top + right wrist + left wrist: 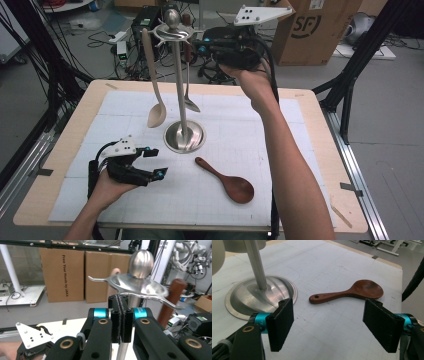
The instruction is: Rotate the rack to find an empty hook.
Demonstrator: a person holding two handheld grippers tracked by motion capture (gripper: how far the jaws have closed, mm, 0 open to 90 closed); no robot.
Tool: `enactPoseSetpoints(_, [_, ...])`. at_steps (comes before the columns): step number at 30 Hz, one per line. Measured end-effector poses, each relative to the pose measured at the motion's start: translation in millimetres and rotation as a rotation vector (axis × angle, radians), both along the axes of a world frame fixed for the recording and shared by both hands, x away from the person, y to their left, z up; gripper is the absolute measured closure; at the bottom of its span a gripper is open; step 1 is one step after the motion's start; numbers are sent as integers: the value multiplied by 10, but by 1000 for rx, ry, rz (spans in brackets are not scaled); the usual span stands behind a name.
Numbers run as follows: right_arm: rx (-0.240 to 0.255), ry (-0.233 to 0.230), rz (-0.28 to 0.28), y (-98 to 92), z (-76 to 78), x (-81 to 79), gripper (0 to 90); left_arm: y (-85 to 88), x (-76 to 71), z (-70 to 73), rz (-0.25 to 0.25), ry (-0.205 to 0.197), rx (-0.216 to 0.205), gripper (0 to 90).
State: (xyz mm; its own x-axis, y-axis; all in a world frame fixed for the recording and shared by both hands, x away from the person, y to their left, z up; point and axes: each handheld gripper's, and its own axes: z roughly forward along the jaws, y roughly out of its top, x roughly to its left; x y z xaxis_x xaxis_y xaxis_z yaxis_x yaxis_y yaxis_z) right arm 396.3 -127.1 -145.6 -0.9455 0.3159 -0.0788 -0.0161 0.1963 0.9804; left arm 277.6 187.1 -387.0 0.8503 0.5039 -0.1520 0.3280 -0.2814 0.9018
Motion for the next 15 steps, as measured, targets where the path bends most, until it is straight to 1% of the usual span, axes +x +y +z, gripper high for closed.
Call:
enactPoseSetpoints(9, [-19,-8,28,168,13,-40,898,4,-1,3,2,0,-2,256])
enactPoseSetpoints(15, [-22,-5,31,254,14,-63,898,5,0,3,2,-1,-1,256])
